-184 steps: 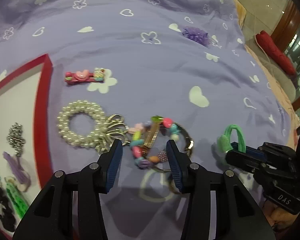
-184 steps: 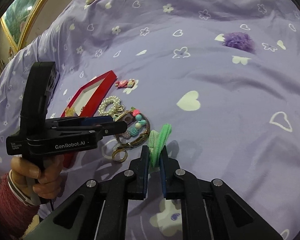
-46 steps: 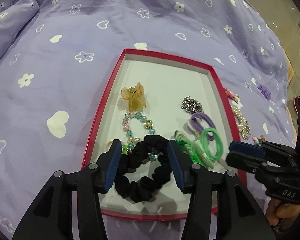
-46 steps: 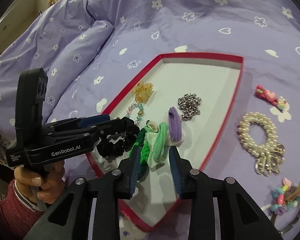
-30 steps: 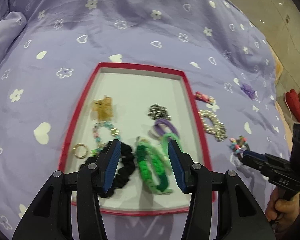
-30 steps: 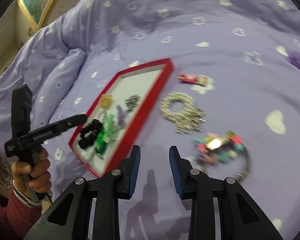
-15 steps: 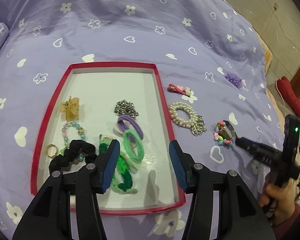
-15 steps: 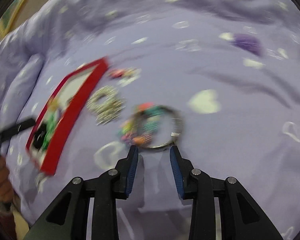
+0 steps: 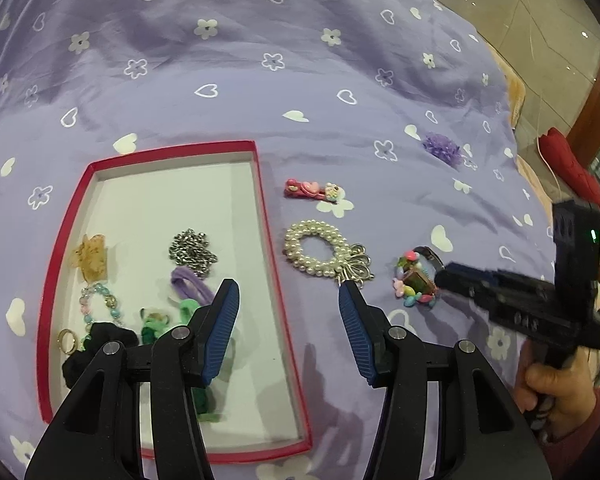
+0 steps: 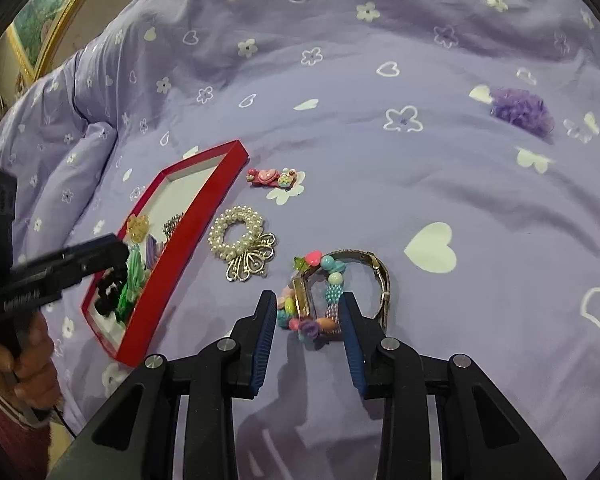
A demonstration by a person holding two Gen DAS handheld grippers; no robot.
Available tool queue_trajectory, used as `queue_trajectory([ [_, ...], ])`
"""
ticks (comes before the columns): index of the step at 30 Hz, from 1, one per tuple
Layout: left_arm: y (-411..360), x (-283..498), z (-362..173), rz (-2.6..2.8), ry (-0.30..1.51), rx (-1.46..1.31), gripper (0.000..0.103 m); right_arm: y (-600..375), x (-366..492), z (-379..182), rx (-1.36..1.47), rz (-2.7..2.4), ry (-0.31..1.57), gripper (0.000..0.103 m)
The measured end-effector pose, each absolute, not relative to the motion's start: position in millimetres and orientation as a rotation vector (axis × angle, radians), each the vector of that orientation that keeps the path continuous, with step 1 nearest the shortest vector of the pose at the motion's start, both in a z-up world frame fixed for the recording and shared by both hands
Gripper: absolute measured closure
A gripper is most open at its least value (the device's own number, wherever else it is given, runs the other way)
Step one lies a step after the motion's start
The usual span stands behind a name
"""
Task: Organize jewelry
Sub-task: 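Withdraw both tools from the tray toward the beaded keyring and watch, then grasp the gold wristwatch with the left tool while the right tool grasps the beaded keyring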
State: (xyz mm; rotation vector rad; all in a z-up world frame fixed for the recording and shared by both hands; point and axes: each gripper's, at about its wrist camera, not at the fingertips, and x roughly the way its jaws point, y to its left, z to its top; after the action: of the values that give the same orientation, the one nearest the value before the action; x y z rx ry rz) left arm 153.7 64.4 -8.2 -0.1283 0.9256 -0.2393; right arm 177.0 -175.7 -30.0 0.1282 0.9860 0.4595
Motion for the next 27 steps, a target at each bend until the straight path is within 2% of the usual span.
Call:
queue_trajectory([
  [2, 61.7, 154.0, -11.8, -0.246, 0.936, -0.133, 0.051, -179.1, 184.7, -29.4, 0.135, 0.454, 0.988, 0.077],
  [6, 54.6, 153.4, -20.8, -0.259, 0.962, -0.133, 0.051, -170.7, 200.5, -38.4, 0.082, 0.484, 1.041, 0.08],
  [16, 47.7, 149.1, -22.3, -0.279, 0.973, -0.134, 0.051, -170.3, 211.9, -35.7, 0.119, 0.515, 1.041, 0.08],
  [20, 45.8, 150.6, -23.5, -0.282, 0.976, -0.144, 0.051, -160.6, 211.9, -40.6, 0.01, 0.507, 1.074, 0.08],
  [23, 41.7, 149.3, -24.0, -0.287, 0.98, -0.146, 0.051, -154.9, 214.4, -53.4, -0.026, 0.518, 1.121, 0.084],
  [25, 39.1, 148.4, -24.2, -0.29, 0.982, -0.144, 0.051, -152.0, 212.2, -56.2, -0.058, 0.507, 1.099, 0.09],
  [27, 36.3, 147.7, -24.9, -0.294, 0.986, -0.14, 0.051, -150.7, 210.7, -54.6, -0.065, 0.488, 1.079, 0.091],
])
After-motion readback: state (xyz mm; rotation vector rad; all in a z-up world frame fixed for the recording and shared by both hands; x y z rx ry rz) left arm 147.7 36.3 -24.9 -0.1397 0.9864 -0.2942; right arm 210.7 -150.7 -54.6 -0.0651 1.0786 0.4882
